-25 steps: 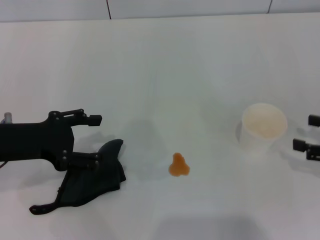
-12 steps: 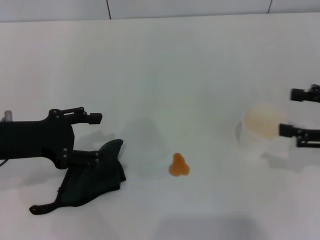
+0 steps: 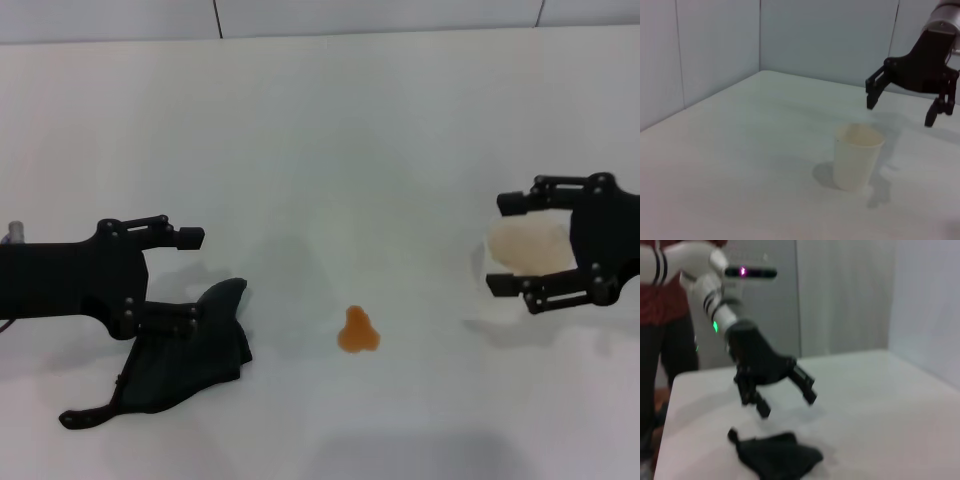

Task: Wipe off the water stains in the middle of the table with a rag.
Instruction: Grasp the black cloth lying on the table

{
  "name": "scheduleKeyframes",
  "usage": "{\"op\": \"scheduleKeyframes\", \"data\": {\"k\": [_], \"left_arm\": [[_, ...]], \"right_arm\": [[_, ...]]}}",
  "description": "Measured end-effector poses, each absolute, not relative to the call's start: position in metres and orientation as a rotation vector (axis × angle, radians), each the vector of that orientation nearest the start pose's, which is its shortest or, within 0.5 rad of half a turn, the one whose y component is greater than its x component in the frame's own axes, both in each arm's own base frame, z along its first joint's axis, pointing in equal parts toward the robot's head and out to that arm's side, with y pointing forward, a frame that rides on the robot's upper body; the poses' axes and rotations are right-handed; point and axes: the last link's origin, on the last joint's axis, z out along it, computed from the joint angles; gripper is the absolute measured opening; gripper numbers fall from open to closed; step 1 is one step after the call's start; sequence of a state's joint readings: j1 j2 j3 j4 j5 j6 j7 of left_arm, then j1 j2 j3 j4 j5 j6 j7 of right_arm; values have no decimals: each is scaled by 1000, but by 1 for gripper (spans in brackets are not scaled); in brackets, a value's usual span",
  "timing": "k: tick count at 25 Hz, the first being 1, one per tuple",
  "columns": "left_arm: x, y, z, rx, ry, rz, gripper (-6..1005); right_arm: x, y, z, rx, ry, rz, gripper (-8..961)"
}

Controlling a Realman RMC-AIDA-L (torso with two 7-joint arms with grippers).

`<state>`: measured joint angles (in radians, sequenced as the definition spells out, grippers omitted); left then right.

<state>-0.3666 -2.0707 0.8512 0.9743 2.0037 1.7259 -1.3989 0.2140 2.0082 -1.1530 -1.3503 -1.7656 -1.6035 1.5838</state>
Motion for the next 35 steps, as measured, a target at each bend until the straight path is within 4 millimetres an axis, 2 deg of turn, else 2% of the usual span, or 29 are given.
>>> {"op": "scheduleKeyframes", "data": {"k": [10,17,26,35], "left_arm": [[-267,291,31,-2889,-407,-506,887],[-269,291,35,-2906,-451,-463,888],[-268,303,48,-2974,-675,-174,888],[-264,314,51,-3004,-758,103,887]], "right_arm": [[203,288,44,-2920,163,180,857],[198,287,45,-2916,158,169,857],[191,286,39,-2941,145,193,857],[185,283,31,-2966,121,215,857]]}}
